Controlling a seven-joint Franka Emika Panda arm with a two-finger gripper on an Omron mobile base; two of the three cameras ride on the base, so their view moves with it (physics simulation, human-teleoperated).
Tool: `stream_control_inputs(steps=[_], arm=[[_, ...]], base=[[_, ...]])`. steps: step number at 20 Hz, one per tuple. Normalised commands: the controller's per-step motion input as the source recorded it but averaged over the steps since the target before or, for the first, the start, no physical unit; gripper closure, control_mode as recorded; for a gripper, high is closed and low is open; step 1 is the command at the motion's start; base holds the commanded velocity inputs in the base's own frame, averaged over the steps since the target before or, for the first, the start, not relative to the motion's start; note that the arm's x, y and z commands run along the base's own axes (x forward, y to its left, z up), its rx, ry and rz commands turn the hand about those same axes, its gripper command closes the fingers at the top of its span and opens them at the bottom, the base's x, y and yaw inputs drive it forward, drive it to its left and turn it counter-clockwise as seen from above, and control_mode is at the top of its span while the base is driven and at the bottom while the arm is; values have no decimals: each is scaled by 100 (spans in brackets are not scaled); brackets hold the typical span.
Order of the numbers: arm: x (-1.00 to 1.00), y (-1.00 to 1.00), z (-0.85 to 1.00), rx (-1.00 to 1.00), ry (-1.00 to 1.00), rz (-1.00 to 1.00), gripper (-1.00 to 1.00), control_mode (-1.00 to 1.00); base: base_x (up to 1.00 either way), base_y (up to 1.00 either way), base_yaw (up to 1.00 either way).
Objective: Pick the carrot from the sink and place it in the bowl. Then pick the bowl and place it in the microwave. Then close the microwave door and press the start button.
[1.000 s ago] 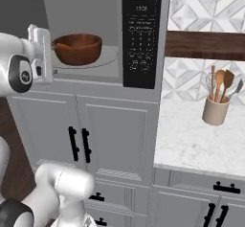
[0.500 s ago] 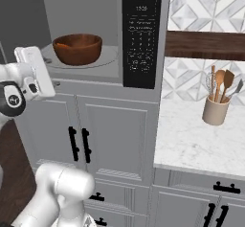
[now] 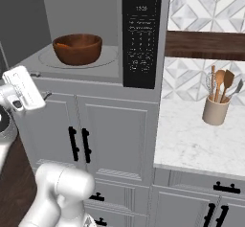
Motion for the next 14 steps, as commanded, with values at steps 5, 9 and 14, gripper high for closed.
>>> stream_control_inputs(steps=[5,9,14], arm=[[0,47,-10,-37,-14,-11,-100,-100],[0,62,-6,-20,-2,-4,-100,-100],[-2,73,-43,-13,-7,-2,-100,-100]], base=[[0,0,0],[0,0,0],[0,0,0]])
